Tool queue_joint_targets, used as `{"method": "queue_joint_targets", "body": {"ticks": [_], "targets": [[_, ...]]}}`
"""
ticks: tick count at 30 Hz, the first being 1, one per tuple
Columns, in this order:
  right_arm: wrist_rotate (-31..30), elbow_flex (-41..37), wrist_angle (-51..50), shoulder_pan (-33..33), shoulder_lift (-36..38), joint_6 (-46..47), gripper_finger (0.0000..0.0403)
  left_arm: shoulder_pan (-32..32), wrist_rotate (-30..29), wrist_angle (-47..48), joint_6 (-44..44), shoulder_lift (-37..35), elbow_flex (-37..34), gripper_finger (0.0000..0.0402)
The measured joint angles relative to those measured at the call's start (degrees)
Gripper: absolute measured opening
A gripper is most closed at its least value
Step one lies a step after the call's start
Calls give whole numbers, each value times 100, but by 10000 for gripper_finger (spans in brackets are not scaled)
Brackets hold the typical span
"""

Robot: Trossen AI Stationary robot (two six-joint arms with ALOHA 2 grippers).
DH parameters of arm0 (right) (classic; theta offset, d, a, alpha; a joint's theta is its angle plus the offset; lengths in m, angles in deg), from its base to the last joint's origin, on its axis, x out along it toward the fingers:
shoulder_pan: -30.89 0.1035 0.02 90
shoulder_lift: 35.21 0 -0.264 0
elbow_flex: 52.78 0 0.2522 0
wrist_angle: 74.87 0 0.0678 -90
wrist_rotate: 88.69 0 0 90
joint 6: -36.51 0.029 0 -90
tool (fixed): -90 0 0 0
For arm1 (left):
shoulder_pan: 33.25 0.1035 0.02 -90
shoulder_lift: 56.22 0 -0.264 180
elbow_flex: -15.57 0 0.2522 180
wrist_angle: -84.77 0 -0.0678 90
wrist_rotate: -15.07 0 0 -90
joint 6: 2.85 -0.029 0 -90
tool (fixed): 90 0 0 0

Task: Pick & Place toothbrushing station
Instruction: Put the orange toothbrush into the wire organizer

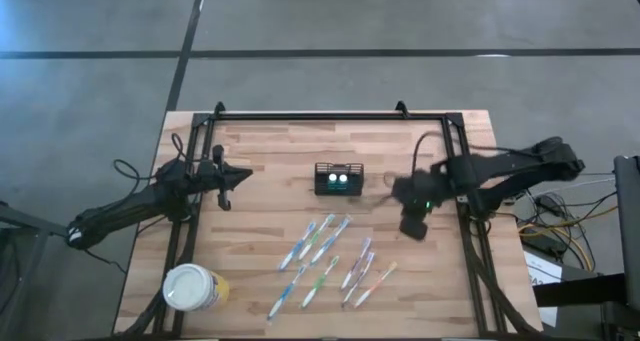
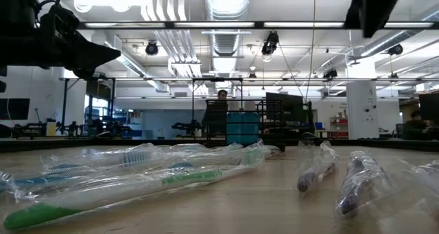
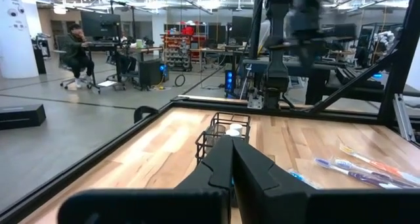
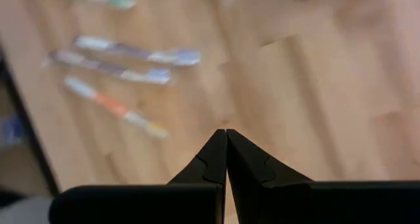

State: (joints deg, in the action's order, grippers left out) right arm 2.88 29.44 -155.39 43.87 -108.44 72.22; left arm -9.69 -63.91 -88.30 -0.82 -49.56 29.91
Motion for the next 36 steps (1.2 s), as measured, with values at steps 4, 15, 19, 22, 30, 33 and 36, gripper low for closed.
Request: {"method": "queue_joint_targets", "body": {"ticks": [4, 15, 19, 22, 30, 33, 36], "targets": [[-74, 106, 277, 812, -309, 664, 8, 0, 5, 2, 2, 0, 0, 12], [-1134, -104, 1016, 2262, -700, 4301, 8, 0, 63, 4, 125, 0, 0, 7], [-1170, -117, 1151, 2540, -976, 4969, 8, 0, 72, 4, 181, 0, 2, 10], [-1179, -122, 1481, 2662, -1241, 5406, 8, 0, 95, 7, 238, 0, 2, 12], [-1206, -81, 2598, 2687, -2256, 5591, 8, 0, 146, 43, 266, 0, 2, 7], [-1220, -20, 2613, 2692, -2645, 5727, 9, 0, 146, 45, 268, 0, 2, 10], [-1204, 46, 2778, 2703, -2956, 5760, 9, 0, 152, 48, 270, 0, 2, 12]]}}
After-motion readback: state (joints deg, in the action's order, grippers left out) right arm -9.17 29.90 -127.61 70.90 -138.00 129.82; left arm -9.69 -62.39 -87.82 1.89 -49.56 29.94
